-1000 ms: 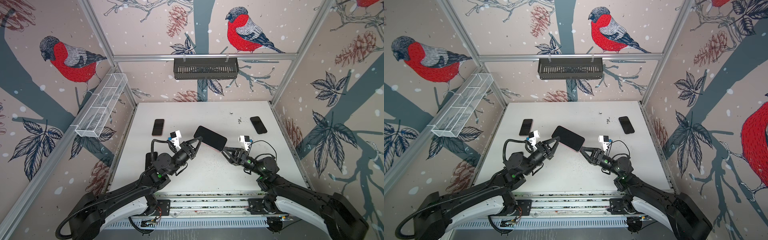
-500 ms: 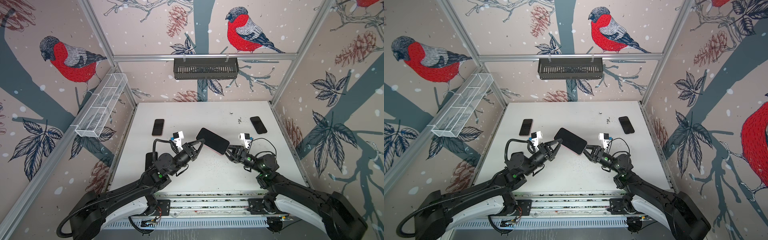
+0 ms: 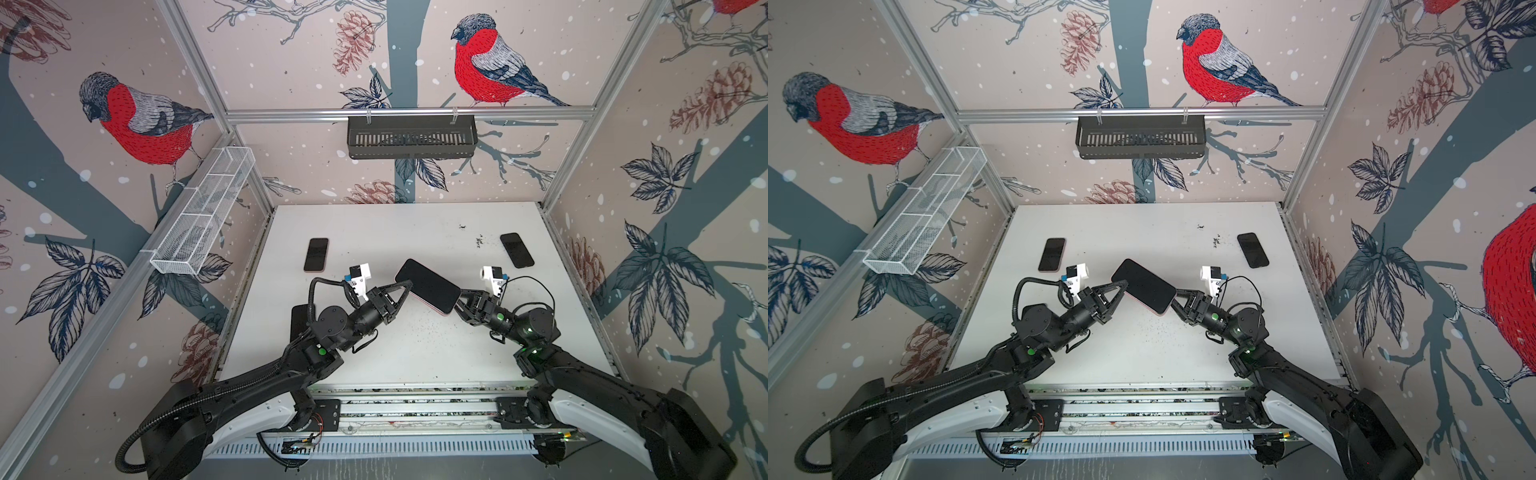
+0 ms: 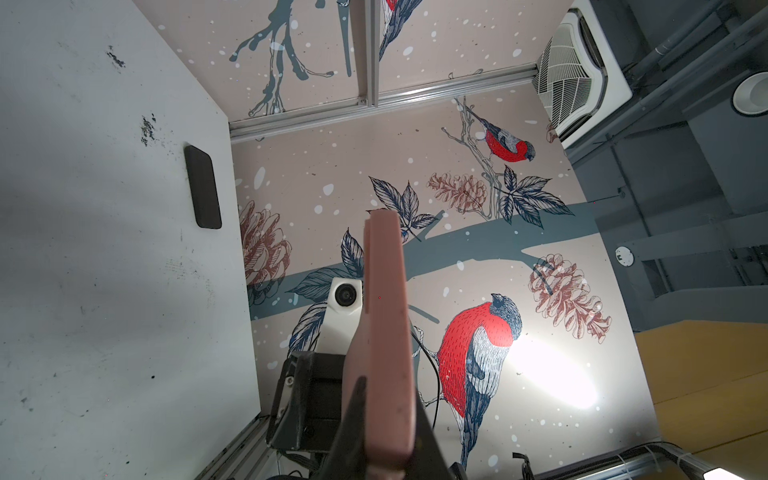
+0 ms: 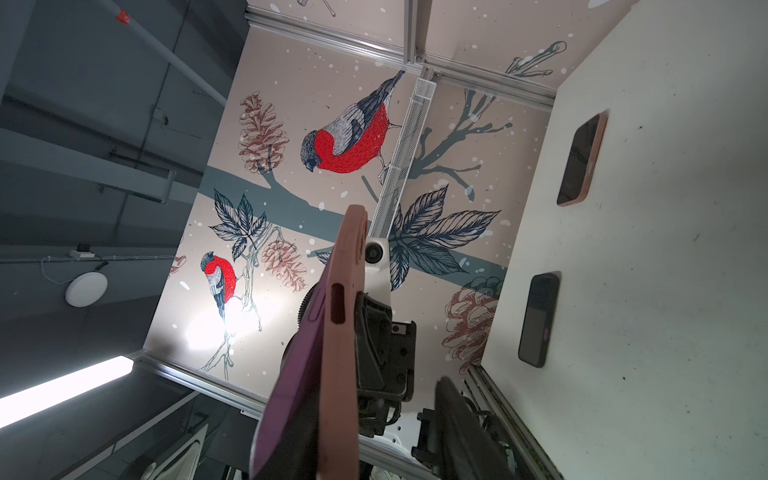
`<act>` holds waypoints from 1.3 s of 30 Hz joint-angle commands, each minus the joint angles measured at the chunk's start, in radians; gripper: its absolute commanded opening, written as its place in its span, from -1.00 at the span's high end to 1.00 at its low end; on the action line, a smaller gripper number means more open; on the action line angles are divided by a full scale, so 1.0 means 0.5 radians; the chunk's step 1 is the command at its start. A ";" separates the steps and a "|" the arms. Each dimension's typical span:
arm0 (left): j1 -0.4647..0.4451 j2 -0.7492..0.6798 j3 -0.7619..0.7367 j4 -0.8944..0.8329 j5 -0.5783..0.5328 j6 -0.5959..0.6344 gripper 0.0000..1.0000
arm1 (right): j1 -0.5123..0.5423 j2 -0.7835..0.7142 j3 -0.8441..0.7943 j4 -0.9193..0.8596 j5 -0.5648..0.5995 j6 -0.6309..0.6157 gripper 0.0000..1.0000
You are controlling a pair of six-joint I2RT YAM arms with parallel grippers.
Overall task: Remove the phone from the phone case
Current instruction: 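Close the right gripper on the pink case edge while the left gripper holds the phone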
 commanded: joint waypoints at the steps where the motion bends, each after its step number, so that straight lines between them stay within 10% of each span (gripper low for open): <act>1: -0.002 -0.006 0.012 0.108 0.042 0.031 1.00 | -0.005 -0.026 0.013 0.022 -0.044 -0.033 0.25; 14: -0.003 0.006 -0.011 -0.035 -0.010 0.070 1.00 | -0.026 -0.129 -0.008 -0.142 -0.044 -0.090 0.77; 29: -0.004 0.018 -0.066 -0.225 -0.207 0.121 -0.74 | -0.025 -0.180 -0.036 -0.202 -0.032 -0.080 0.88; 39: -0.017 -0.154 -0.067 -0.629 -0.453 0.225 -0.92 | -0.029 -0.183 -0.039 -0.233 -0.026 -0.080 0.89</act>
